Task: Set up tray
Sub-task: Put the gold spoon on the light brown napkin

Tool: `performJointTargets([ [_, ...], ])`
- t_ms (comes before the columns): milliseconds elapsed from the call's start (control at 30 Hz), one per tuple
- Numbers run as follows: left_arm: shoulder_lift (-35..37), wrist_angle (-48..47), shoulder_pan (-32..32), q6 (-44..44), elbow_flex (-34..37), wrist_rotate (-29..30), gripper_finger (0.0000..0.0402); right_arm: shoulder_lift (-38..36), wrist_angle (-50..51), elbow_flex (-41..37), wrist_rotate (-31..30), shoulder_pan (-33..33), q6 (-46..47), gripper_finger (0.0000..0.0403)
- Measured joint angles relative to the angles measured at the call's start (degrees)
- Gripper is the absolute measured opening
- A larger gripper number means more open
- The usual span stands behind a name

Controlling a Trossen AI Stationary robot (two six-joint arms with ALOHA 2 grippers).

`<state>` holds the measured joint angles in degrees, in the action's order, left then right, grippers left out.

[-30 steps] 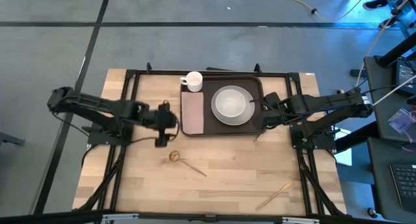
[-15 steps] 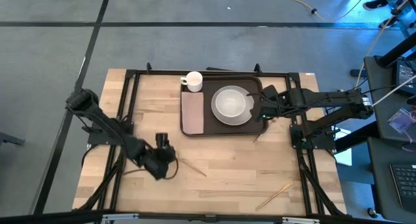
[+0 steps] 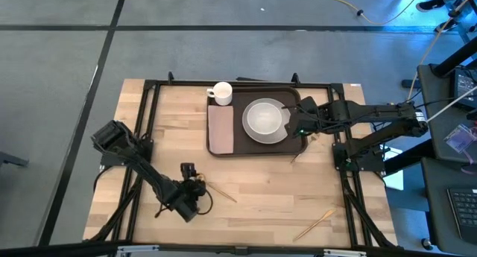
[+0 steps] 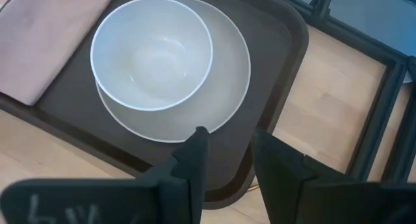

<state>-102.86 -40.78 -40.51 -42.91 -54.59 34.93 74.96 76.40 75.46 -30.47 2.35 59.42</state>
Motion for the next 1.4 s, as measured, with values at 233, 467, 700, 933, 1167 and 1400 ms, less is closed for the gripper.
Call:
performJointTargets([
  [233,-1.4,0.0,0.7,-3.0,-0.1,2.0,0.0262,0.0,0.0,0.0,0.0,0.0,-0.1,0.0120],
  [467,-1.5,0.1,1.4,-3.0,0.0,1.1,0.0220,0.0,-0.1,0.0,-1.0,0.0,-1.3,0.0120],
  [700,-1.5,0.4,3.1,-2.7,0.1,-1.2,0.0134,0.0,-0.3,0.0,-1.0,0.0,-1.6,0.0120],
  [933,-0.8,0.0,4.6,-1.2,0.1,-3.1,0.0065,0.0,-0.3,0.0,-0.8,0.0,-2.8,0.0120],
  [1167,4.6,-3.5,9.1,10.2,-3.3,-20.7,0.0019,0.0,-0.5,0.0,1.5,0.0,-3.1,0.0120],
  [1400,17.1,-5.2,19.7,17.3,-4.5,-41.0,0.0019,0.0,-4.5,0.0,1.5,0.0,-10.8,0.0120],
])
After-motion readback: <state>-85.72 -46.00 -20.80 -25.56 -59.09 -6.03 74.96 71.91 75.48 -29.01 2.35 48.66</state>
